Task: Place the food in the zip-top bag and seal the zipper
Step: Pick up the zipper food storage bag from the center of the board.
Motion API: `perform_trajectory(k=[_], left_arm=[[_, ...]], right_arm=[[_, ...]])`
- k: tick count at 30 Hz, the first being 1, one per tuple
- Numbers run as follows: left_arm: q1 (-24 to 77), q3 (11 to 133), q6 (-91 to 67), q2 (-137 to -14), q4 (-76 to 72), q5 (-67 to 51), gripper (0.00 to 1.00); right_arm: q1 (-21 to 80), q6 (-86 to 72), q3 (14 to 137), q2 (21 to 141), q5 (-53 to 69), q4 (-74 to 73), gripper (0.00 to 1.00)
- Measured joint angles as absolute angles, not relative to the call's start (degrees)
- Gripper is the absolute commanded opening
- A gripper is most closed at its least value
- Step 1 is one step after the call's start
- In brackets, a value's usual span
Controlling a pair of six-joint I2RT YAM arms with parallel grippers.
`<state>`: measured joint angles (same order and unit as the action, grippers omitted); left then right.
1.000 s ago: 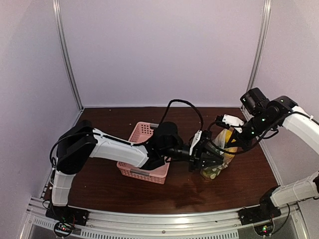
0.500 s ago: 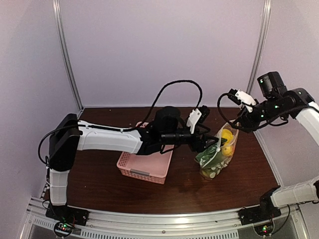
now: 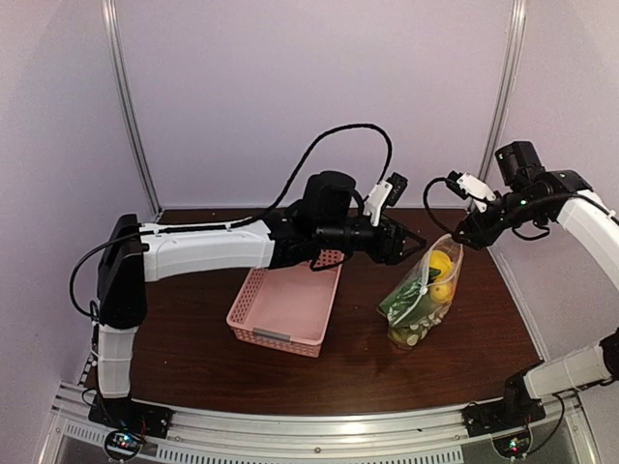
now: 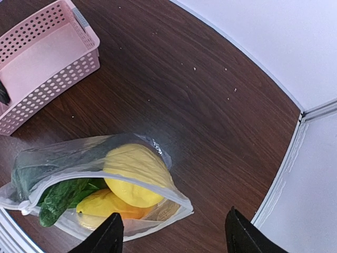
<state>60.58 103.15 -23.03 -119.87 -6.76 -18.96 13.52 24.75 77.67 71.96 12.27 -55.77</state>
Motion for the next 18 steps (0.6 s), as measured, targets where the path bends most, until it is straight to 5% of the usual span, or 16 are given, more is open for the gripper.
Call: perform_trajectory(k=[6,18], left_arm=[[62.74,101.45,-17.85,-119.83,2.72,-21.65,0.49],[67.07,97.38,-16.69,-119.68,3.51,-14.79,0.49]], right_arm=[[13.63,35.42,77.67,66.26,17.93,-60.82,0.57],[15.77,55.02,75.68,60.14,24.53,-69.93,0.63]])
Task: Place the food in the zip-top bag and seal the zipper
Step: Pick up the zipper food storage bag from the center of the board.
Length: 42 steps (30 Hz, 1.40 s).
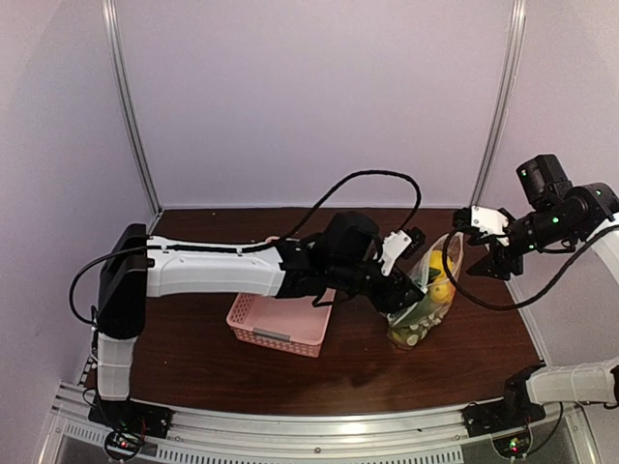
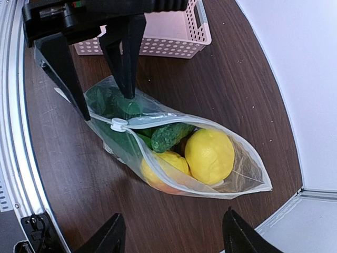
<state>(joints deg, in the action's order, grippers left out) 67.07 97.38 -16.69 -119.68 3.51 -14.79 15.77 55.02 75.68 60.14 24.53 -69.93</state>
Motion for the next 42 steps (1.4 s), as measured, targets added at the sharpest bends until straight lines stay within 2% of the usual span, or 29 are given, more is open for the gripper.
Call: perform_trajectory(k=[6,13,17,23,31,35,39,42], left_arm=[[66.74,97.78,-16.49,-120.07,0.51,-12.82,0.42],[66.89,100.07,-15.66,-122.63,-0.01,-13.58,0.39],[67.2,100.57,-15.07,-123.48,0.03,-13.78,0.36],[67.77,100.36,-14.76,-123.61,-0.6,-11.92,0.5],[68.79,94.35,-14.87,-118.96,-2.24,-7.07,0.51],[68.79,92.03,-15.25,-116.86,-3.64,-7.25,0.45],[68.79,91.29,-15.51,-116.57,-4.69,-8.38,0.44],[68.79,91.31,-15.59,-116.57,-4.78,-9.15,0.43]], right_arm=[[15.77,55.16,73.82,60.71,24.53,-68.1,0.62],[15.77,56.27,73.14,62.15,23.75,-67.29,0.5],[15.79,59.0,71.0,62.26,23.49,-67.33,0.49],[17.85,62.52,68.38,62.26,22.79,-67.51,0.54],[23.53,64.36,64.4,62.17,17.74,-65.32,0.52],[24.16,65.04,63.79,62.39,15.27,-62.94,0.45],[24.16,65.65,61.91,62.78,12.88,-59.35,0.38],[24.38,65.93,61.32,63.51,11.99,-58.02,0.22]])
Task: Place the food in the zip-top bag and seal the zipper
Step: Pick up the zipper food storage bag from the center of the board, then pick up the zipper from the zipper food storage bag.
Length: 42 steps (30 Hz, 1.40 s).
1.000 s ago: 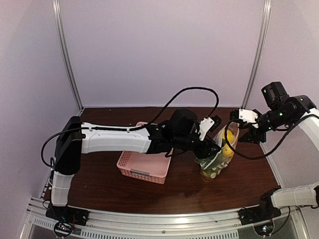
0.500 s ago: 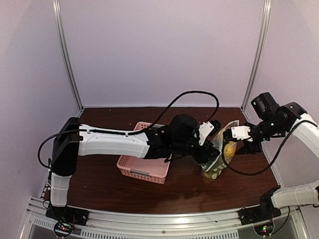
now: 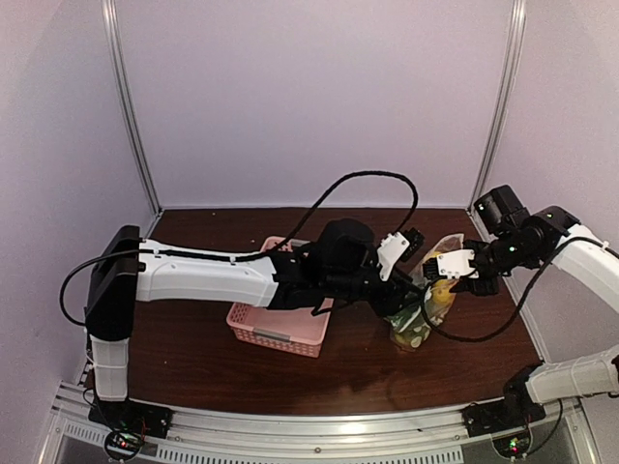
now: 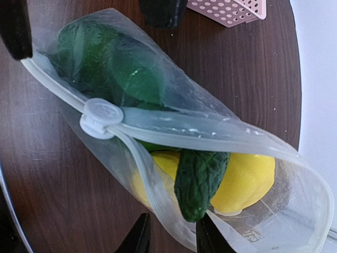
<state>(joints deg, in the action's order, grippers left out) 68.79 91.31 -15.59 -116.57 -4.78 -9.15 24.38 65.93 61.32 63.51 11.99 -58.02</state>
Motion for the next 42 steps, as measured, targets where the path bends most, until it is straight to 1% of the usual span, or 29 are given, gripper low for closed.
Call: perform_trajectory(k=[3,7,13,21,26,31,35,38,42], left_arm=[[68.79,91.46,-15.53,-116.57,-4.71,-9.58,0.43],[68.79,92.36,-14.37,-116.57,-4.43,-10.57,0.44],[68.77,94.74,-12.43,-116.57,-2.79,-10.96,0.44],[68.45,98.37,-11.9,-116.66,0.54,-11.05,0.44],[67.46,98.43,-10.98,-116.68,2.59,-11.53,0.49],[64.47,99.83,-7.57,-116.68,5.82,-16.34,0.49],[61.58,102.3,-4.56,-117.62,8.45,-23.11,0.49],[60.42,105.62,-3.07,-120.09,10.37,-28.08,0.46],[60.82,107.0,-2.42,-122.52,12.25,-33.28,0.4]], right_arm=[[24.62,66.06,61.34,63.7,11.55,-57.28,0.07],[24.8,65.04,63.05,63.66,12.12,-58.08,0.02],[25.74,61.73,68.97,63.07,14.81,-60.62,0.0],[26.79,57.8,69.43,62.65,17.69,-62.59,0.0],[27.22,56.55,69.38,62.15,18.46,-62.81,0.0],[27.75,55.68,69.38,61.21,19.44,-63.51,0.0],[28.08,55.11,69.38,60.95,19.68,-63.68,0.0],[28.47,54.85,69.32,60.95,19.73,-63.66,0.0],[28.71,54.39,69.08,60.95,19.73,-63.64,0.0]])
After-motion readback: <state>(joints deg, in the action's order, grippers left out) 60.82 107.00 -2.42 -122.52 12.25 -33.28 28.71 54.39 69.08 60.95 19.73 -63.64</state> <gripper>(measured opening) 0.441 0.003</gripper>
